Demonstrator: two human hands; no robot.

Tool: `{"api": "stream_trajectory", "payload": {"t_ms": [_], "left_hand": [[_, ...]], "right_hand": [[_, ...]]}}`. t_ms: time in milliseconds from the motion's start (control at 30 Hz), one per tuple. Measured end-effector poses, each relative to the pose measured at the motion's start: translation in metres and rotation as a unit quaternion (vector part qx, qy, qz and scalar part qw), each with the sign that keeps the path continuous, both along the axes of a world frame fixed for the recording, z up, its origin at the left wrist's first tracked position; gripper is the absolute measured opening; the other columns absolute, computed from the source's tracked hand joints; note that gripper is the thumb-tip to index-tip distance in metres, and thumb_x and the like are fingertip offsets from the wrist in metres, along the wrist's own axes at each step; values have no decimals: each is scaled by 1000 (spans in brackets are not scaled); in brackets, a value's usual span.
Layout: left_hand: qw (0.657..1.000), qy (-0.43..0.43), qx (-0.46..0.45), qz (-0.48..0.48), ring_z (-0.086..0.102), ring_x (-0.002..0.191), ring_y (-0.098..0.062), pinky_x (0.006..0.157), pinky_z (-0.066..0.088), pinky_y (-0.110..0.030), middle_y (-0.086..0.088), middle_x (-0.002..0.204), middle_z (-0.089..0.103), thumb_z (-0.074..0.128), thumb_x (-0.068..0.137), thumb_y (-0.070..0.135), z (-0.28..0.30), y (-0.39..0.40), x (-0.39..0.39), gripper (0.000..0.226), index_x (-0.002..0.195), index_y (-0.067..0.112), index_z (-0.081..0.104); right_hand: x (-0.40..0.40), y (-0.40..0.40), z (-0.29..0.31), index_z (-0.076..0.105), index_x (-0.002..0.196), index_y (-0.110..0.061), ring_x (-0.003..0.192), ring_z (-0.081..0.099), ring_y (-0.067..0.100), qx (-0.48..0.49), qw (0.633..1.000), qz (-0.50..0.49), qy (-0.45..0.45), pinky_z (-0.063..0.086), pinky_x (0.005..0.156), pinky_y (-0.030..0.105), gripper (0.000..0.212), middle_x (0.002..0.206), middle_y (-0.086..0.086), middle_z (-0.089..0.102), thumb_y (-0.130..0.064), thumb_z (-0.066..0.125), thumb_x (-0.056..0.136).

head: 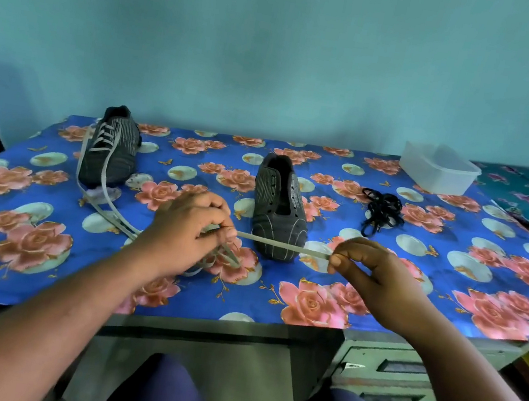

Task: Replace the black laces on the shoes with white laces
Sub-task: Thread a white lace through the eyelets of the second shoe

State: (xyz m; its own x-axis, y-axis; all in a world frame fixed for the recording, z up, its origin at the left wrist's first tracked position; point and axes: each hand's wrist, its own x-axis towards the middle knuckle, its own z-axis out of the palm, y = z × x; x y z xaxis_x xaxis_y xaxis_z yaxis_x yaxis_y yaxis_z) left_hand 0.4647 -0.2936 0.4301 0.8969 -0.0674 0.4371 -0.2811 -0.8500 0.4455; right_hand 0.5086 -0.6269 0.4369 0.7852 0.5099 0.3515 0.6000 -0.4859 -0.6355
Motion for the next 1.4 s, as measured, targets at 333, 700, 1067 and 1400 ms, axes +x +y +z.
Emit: {"api": "stream_trajectory", "payload": {"t_ms": [333,700,1067,1400], "left_hand": [[999,-29,-20,33,62,82,-3,78,53,-42,17,80,66,59,94,50,-6,-4,12,29,83,27,72],[1000,5,22,20,60,92,-11,88,44,-46,21,88,60,43,85,69,-14,-18,33,38,75,38,63],[996,29,83,-20,45,132,-14,103,36,-46,12,137,53,31,89,75,7,-48,69,67,134,36,63],[984,83,156,18,32,135,-17,101,26,-46,10,138,40,39,95,70,11,-74,64,52,119,35,69]], "right_hand": [[4,25,-6,70,88,-9,75,63,23,451,849,-144,235,57,72,41,25,77,6,68,-34,74,85],[45,60,6,69,98,-22,65,60,8,650,687,-131,295,51,68,25,11,75,-7,65,-32,65,98],[75,50,4,76,86,-21,44,41,11,21,989,-143,41,36,51,28,21,49,-8,54,-36,67,98],[64,57,17,69,81,-30,59,58,13,-159,977,-139,-14,33,55,25,12,66,-8,64,-36,65,91]]}}
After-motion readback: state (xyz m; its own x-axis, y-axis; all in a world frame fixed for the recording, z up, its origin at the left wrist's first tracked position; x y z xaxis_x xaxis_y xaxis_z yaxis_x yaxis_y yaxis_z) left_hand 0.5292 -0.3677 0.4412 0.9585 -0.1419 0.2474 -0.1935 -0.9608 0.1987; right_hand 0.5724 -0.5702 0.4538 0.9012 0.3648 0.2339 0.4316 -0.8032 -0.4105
